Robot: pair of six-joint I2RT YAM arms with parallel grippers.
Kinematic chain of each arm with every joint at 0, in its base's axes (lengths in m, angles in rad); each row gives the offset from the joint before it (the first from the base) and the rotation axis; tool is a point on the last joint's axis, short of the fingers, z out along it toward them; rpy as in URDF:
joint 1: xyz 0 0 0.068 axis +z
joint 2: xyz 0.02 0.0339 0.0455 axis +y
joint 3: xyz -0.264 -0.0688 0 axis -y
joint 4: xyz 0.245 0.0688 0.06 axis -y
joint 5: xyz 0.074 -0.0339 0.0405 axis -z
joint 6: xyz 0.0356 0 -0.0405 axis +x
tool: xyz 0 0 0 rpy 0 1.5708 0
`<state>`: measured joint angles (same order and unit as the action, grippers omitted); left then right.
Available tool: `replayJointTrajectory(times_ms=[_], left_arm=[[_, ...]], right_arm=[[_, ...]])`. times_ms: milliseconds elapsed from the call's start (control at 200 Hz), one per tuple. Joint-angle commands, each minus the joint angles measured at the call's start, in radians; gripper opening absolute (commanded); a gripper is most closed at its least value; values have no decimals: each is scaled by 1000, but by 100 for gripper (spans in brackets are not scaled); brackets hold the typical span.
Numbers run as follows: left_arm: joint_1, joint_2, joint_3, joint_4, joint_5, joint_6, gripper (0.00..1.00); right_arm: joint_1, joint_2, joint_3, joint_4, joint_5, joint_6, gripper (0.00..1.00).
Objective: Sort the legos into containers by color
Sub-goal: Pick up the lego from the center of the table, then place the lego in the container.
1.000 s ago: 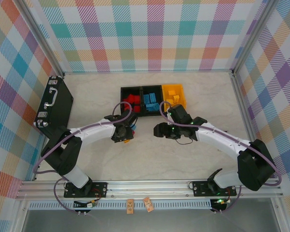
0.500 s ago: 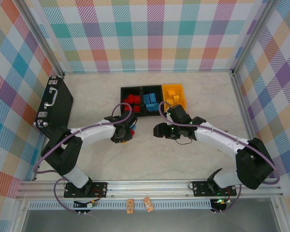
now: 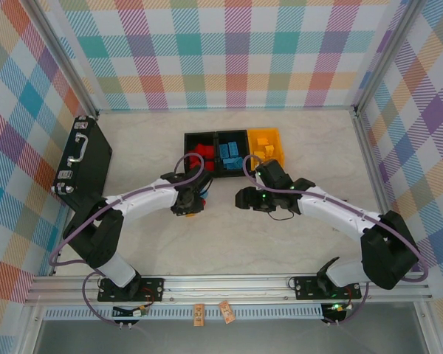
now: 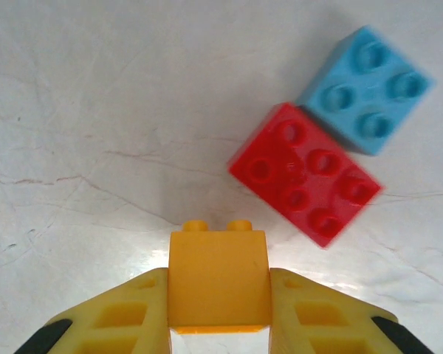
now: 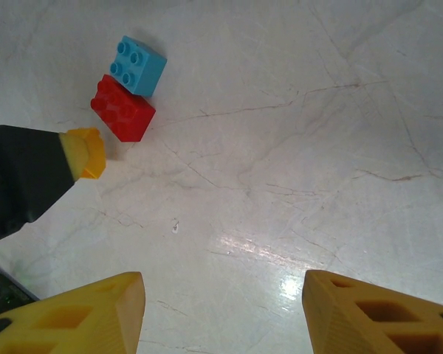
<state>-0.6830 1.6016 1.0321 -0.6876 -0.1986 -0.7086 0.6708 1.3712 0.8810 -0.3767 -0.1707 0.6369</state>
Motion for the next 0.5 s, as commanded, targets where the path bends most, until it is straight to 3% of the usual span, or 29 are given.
replayJointTrajectory(times_ms=[0, 205, 500], left_arm=[[-23, -23, 93, -69, 13, 43, 23], [-50, 45, 264, -94, 46, 65, 23], [-90, 276, 602, -104, 78, 95, 23]], right_arm=[[-18, -68, -23, -9, 37, 9, 59], [-120, -200, -79, -48, 66, 19, 59], [-271, -348, -124, -118, 99, -3, 62]])
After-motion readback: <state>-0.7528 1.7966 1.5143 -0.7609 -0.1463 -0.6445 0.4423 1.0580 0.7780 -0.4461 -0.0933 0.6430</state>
